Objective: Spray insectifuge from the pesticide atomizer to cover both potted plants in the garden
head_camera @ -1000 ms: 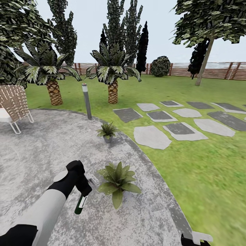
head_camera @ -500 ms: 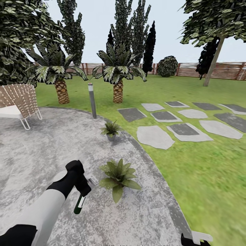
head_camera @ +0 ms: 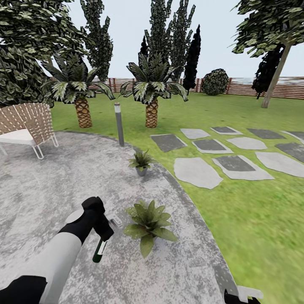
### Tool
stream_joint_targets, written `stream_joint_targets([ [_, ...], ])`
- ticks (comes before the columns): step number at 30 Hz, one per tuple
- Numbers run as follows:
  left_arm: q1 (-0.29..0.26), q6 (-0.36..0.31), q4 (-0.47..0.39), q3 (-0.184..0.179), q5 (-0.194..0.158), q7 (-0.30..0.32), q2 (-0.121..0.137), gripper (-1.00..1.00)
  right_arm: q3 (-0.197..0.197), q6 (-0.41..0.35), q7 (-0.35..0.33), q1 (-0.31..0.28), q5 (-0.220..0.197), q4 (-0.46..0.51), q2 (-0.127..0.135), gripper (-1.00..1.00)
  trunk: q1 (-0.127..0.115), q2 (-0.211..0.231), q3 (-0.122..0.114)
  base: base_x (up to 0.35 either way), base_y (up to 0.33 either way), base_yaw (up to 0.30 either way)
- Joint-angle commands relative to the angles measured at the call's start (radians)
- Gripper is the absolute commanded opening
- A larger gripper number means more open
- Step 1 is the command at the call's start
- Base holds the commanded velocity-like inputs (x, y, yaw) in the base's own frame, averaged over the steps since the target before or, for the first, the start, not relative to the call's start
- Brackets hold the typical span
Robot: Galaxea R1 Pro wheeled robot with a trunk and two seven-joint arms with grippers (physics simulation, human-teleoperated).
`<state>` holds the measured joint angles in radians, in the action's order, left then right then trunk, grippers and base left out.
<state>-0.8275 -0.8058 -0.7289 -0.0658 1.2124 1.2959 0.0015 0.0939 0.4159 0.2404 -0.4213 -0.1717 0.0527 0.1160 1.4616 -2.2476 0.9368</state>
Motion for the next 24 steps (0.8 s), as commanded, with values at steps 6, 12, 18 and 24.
stream_joint_targets([
  [6, -0.027, -0.006, 0.004, -0.042, 0.226, 0.275, -0.007, -1.0, 0.009, 0.003, 0.002, -0.001, -0.01, 0.001, 0.001, 1.0, 0.0, 0.0, 0.001, 0.256, -0.004, 0.0],
  [12, -0.062, -0.004, -0.003, -0.074, 0.415, 0.275, -0.01, -1.0, 0.01, 0.003, 0.003, -0.001, -0.011, 0.004, -0.001, 1.0, 0.0, 0.0, 0.001, 0.017, 0.0, 0.122],
  [18, -0.059, -0.005, -0.003, -0.072, 0.415, 0.275, -0.026, -1.0, 0.009, 0.003, 0.003, -0.001, -0.011, 0.004, -0.001, 1.0, 0.0, 0.0, 0.001, 0.101, -0.064, 0.122],
  [24, -0.059, -0.006, -0.003, -0.072, 0.415, 0.275, -0.054, -1.0, 0.01, 0.003, 0.003, -0.001, -0.011, 0.004, -0.001, 1.0, 0.0, 0.0, 0.001, 0.195, -0.192, 0.004],
])
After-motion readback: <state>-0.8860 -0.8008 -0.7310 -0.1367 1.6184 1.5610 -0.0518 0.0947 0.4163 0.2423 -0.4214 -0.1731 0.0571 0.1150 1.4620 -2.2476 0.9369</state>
